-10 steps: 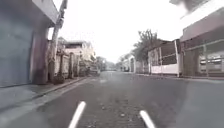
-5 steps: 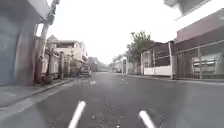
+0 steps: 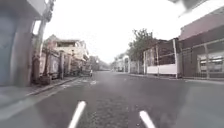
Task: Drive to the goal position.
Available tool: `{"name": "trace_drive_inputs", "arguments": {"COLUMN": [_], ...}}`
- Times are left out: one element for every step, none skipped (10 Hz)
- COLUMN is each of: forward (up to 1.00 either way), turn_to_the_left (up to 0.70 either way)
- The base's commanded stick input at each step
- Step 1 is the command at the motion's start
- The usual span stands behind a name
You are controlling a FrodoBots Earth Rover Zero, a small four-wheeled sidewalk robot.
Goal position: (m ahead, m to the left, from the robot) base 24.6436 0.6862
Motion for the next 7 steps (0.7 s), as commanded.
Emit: {"name": "trace_drive_inputs", "arguments": {"forward": [0.7,0.7,0.7,0.7,0.7,0.7,0.7], "turn_to_the_left": [0.0,0.0,0.0,0.0,0.0,0.0,0.0]}}
